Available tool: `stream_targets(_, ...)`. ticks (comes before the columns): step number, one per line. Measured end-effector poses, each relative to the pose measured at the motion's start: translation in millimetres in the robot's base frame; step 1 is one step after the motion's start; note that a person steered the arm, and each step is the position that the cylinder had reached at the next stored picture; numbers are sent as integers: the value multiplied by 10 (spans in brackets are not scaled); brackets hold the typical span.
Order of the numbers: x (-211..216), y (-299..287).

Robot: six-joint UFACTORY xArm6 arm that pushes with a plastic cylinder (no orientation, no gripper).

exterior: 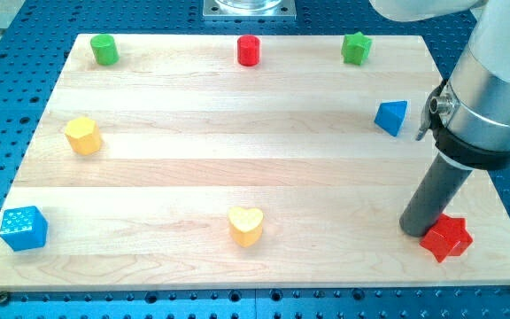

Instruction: Push the green star into the green circle

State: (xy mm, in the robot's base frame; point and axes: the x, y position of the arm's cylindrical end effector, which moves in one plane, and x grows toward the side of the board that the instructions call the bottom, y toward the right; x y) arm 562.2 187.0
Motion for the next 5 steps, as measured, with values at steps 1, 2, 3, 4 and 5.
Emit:
stream_targets(1,-4,0)
stream_targets(2,-166,0)
stream_targets(3,-181,0)
stream_targets(4,-401,-235)
stream_targets(5,-835,-906)
